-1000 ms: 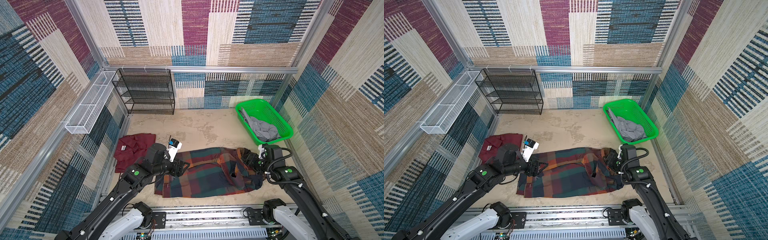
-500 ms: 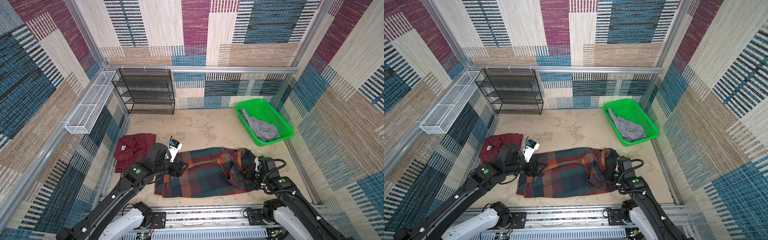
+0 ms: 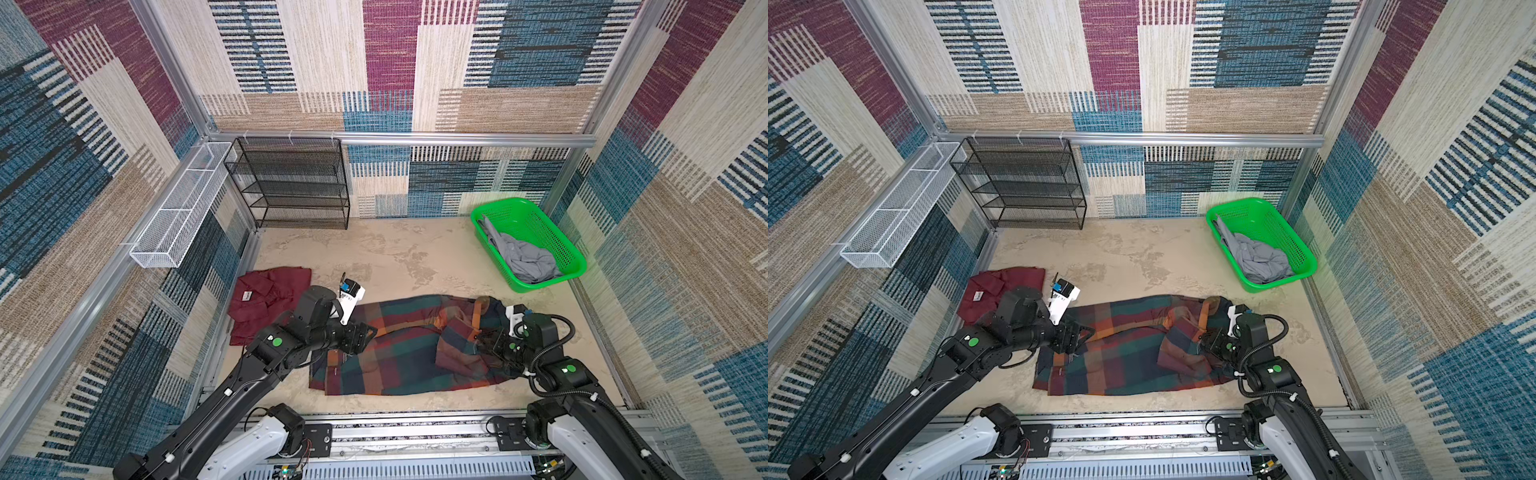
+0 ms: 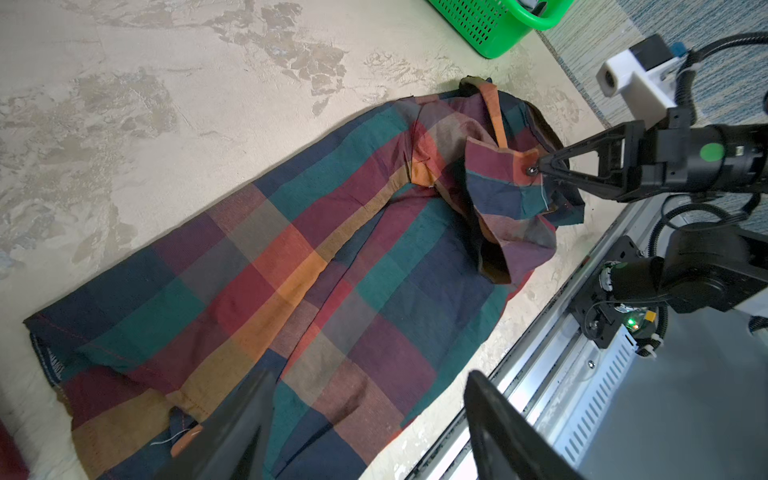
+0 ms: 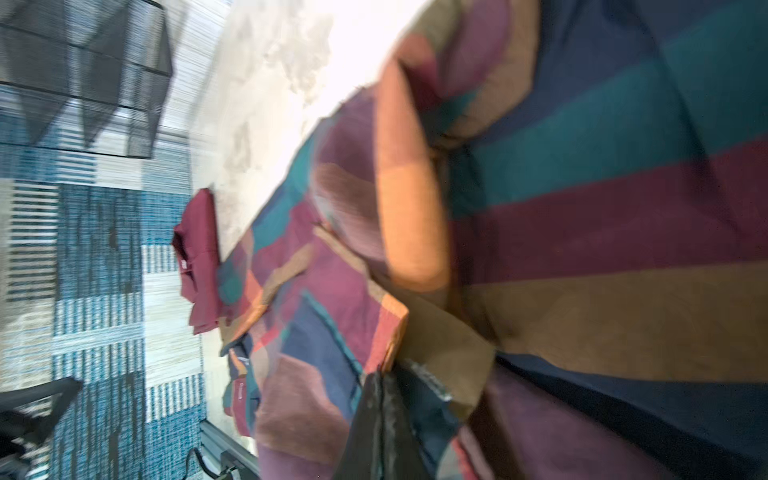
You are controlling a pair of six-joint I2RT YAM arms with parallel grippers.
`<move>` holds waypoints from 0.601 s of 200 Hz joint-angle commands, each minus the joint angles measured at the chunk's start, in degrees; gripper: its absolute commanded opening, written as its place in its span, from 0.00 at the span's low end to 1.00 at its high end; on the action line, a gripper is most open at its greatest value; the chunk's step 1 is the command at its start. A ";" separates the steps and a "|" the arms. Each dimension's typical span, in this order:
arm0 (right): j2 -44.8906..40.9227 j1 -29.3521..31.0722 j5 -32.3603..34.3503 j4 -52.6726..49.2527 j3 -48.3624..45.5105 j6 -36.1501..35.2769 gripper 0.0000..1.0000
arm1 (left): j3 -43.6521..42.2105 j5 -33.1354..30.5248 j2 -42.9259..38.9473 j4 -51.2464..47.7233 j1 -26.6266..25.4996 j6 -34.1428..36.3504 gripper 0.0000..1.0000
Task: Fold and stack the long sleeve shirts
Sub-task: 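Reach the left gripper across to the strip's end while right releases and withdraws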
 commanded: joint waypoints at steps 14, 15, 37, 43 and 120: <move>-2.54 0.26 -4.02 0.58 4.77 -1.62 0.00 | 0.30 3.02 0.09 1.93 -0.01 -0.97 0.75; -2.50 0.22 -3.93 0.28 4.96 -1.66 0.00 | 0.30 3.10 0.14 2.02 -0.01 -1.07 0.75; -1.78 0.25 -3.90 -2.49 7.15 -2.86 0.00 | -0.67 6.22 0.85 5.07 0.00 -3.29 0.75; -1.46 0.26 -4.00 -3.14 7.83 -3.52 0.00 | -0.93 7.08 1.30 6.05 0.03 -4.01 0.75; -12.72 0.23 21.75 -25.35 20.83 8.10 0.00 | 4.01 14.38 15.62 22.48 -5.74 -11.98 0.74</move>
